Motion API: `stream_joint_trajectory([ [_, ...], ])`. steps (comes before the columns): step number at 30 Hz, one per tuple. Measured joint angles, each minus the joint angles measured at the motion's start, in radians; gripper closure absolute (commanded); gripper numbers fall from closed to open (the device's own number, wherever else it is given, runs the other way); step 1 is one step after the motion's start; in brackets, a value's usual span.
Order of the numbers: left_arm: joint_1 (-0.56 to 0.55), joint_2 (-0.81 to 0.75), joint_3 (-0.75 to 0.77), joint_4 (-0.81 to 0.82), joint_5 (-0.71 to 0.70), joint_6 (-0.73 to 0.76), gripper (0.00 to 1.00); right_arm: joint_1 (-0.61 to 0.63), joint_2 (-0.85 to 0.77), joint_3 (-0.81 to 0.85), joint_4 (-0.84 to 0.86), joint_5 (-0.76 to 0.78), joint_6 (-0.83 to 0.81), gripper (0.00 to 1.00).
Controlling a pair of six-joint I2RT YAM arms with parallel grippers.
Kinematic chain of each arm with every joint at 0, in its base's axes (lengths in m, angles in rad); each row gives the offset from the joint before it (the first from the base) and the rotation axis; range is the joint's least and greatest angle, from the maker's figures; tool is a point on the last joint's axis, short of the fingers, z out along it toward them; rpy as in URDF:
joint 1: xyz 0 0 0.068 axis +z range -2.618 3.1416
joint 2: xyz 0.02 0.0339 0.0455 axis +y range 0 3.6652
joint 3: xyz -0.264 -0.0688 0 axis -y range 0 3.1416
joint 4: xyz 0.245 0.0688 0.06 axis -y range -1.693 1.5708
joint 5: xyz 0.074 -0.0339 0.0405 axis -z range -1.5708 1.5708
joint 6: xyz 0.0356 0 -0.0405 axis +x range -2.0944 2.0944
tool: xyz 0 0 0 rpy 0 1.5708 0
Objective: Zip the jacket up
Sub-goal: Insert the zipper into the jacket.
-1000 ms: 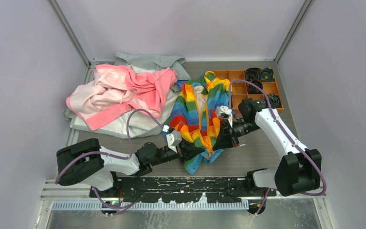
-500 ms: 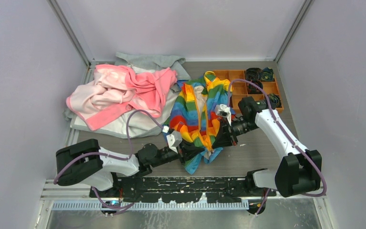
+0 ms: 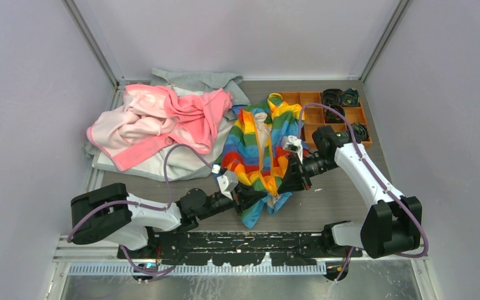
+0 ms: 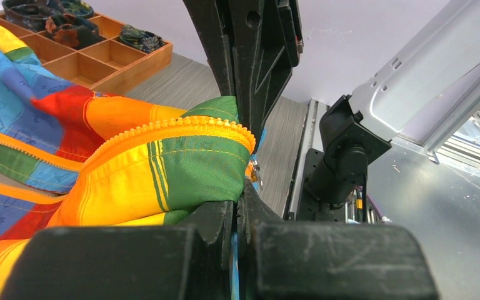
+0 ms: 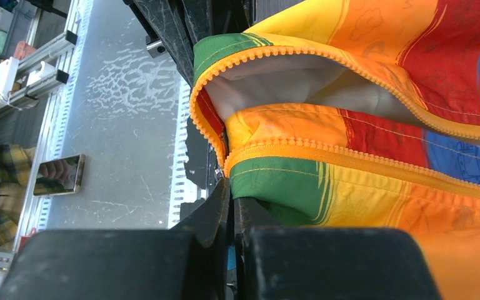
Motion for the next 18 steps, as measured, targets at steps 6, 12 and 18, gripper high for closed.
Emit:
stream_joint_trajectory([
  [6, -0.006, -0.008, 0.000, -0.021, -0.021, 0.000, 1.00, 0.000, 0.000, -0.002, 0.023, 0.005, 0.025, 0.99],
  [12, -0.007, -0.008, 0.000, -0.035, -0.029, -0.003, 1.00, 0.000, 0.000, -0.003, 0.038, 0.010, 0.045, 0.99],
  [18, -0.008, -0.012, 0.000, -0.044, -0.039, -0.009, 1.00, 0.000, -0.004, -0.008, 0.057, 0.015, 0.065, 0.99],
])
